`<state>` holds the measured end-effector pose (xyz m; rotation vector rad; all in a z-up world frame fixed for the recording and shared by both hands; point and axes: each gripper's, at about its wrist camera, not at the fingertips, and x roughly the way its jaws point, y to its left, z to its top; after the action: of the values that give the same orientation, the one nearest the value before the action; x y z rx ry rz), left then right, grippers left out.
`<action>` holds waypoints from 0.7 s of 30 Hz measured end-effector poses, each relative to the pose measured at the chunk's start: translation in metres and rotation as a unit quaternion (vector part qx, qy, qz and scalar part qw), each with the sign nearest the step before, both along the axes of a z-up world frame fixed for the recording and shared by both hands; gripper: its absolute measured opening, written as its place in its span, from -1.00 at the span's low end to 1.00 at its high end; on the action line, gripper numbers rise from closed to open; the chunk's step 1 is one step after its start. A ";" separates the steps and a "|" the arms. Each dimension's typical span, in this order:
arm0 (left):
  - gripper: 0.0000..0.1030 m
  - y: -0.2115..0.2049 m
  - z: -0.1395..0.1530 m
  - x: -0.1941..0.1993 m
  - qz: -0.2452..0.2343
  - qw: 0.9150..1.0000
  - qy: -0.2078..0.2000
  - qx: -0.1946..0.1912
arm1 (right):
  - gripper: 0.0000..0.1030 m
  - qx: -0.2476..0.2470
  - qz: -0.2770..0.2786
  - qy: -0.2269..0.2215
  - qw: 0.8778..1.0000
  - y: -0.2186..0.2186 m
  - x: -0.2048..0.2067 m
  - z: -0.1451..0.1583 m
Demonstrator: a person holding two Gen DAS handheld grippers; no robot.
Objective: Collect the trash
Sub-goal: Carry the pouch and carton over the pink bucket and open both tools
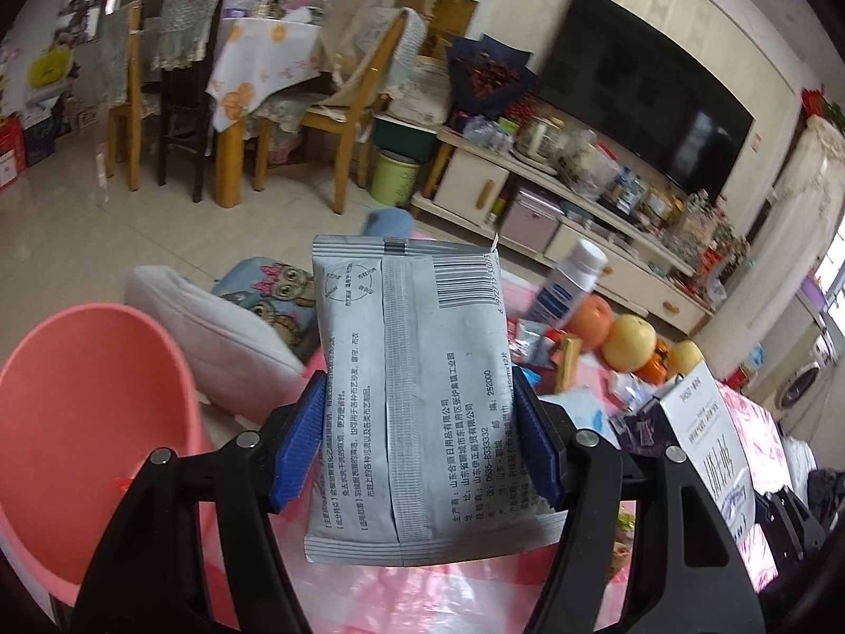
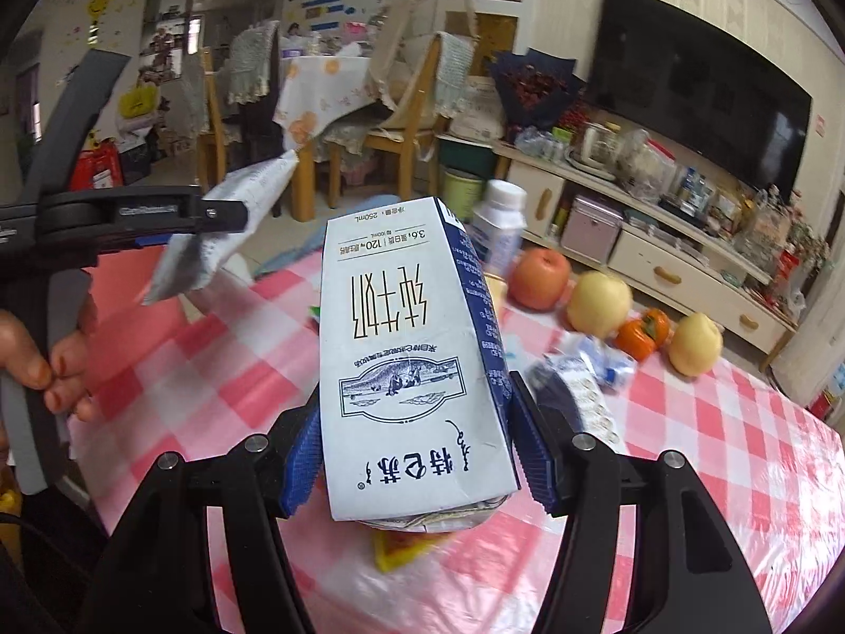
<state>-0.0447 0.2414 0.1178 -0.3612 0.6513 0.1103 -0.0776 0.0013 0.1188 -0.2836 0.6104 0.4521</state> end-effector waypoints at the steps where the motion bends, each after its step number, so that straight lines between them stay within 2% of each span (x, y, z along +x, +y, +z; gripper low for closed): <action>1: 0.31 0.008 0.001 -0.003 0.010 1.000 -0.001 -0.002 | 0.23 -0.003 0.013 -0.002 1.000 0.013 -0.003 0.003; 4: 0.30 0.039 0.003 -0.013 0.049 0.999 -0.001 -0.020 | 0.23 -0.011 0.044 -0.008 0.999 0.046 -0.009 0.010; 9: 0.31 0.092 0.002 -0.032 0.131 0.991 0.012 -0.029 | 0.23 -0.028 0.104 -0.017 0.994 0.109 -0.021 0.021; 15: 0.31 0.155 -0.007 -0.058 0.227 0.973 0.034 -0.040 | 0.23 -0.058 0.167 -0.017 0.984 0.186 -0.034 0.020; 21: 0.32 0.202 -0.020 -0.078 0.278 0.957 0.041 -0.078 | 0.23 -0.100 0.215 -0.009 0.971 0.245 -0.037 0.001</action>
<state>-0.1227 0.4434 0.0981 -0.6895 0.6267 0.6170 -0.1149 0.2464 0.1194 -0.6174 0.5761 0.8056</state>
